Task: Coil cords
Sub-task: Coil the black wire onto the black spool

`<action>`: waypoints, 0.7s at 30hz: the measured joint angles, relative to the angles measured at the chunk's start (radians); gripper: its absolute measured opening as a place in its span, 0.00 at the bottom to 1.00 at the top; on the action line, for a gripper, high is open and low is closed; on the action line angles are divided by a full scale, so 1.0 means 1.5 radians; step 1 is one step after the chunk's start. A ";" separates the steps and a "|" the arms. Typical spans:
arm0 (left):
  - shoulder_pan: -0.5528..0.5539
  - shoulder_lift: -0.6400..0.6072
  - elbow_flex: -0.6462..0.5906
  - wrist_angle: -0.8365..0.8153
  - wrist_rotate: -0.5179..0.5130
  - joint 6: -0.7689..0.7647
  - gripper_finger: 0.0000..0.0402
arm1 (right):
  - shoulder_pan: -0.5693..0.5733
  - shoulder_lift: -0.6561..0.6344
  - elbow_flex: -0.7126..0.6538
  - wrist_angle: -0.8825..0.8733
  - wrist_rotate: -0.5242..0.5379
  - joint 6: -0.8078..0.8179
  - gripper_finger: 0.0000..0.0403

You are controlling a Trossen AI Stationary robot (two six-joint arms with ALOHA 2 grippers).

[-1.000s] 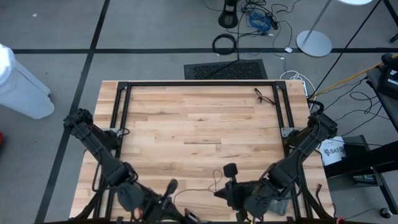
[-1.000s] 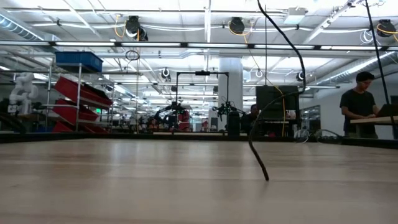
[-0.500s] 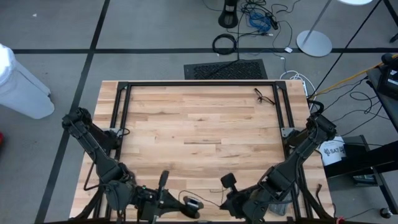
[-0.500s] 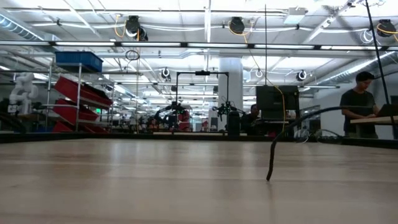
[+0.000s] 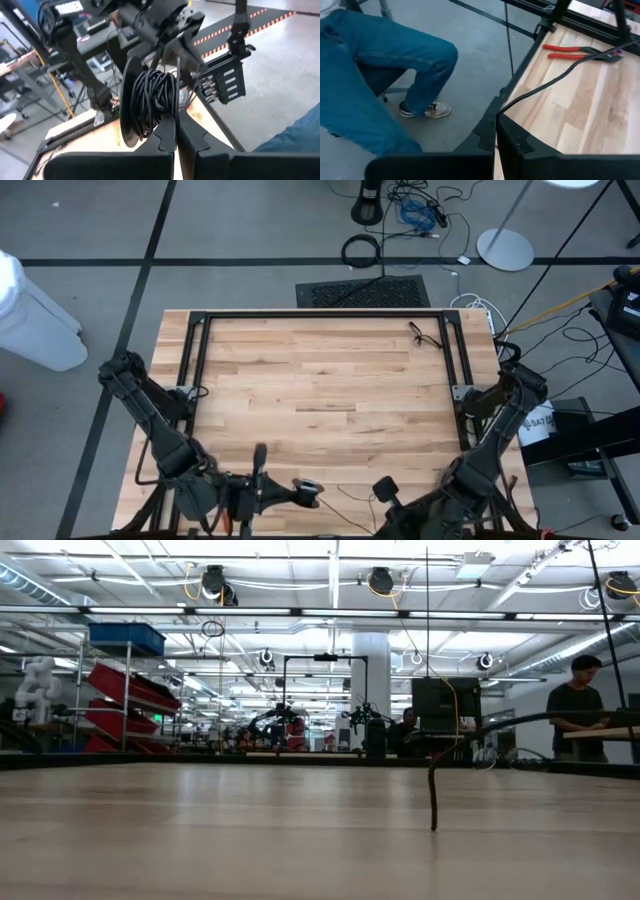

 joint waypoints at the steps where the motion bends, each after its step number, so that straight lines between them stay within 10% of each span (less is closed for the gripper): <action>1: 0.003 -0.002 0.000 -0.010 0.000 -0.007 0.01 | 0.003 0.000 0.000 0.000 0.001 0.000 0.00; 21: 0.058 -0.010 0.001 -0.225 0.088 -0.261 0.01 | 0.043 0.000 0.055 -0.004 0.118 -0.066 0.00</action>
